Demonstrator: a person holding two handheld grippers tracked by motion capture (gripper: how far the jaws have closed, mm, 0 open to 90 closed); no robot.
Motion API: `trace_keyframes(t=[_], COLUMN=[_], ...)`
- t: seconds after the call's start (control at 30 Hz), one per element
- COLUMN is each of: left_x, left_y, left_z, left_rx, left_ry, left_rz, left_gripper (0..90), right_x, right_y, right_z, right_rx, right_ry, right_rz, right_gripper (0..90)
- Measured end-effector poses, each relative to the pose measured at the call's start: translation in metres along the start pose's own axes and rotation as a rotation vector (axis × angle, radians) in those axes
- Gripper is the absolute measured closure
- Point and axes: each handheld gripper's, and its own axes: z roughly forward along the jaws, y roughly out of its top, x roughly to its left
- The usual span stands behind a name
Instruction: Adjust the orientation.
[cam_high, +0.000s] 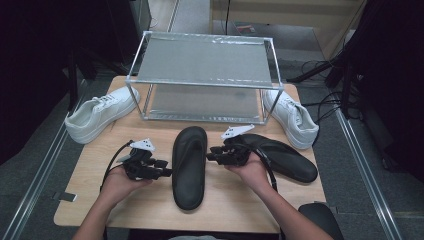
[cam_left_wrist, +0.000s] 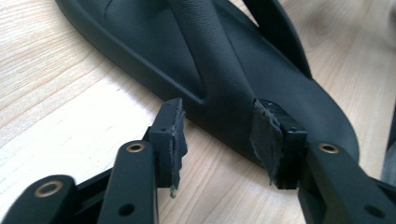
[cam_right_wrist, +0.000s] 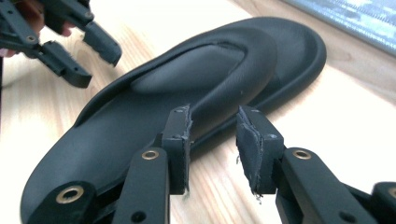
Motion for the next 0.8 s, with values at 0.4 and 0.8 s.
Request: trace_keyframes(t=[0.4, 0.8], left_x=[0.001, 0.004], left_y=[0.009, 0.023], left_z=[0.002, 0.005], left_rx=[-0.016, -0.028], left_ry=[0.020, 0.029], left_rz=[0.021, 0.034], left_gripper=[42.4, 40.7], right_x=[-0.002, -0.011], right_y=[-0.007, -0.017], right_z=[-0.011, -0.030], right_rx=[-0.001, -0.046], right_ry=[0.039, 0.004], right_rz=[0.006, 0.012], right_gripper=[58.8, 55.2])
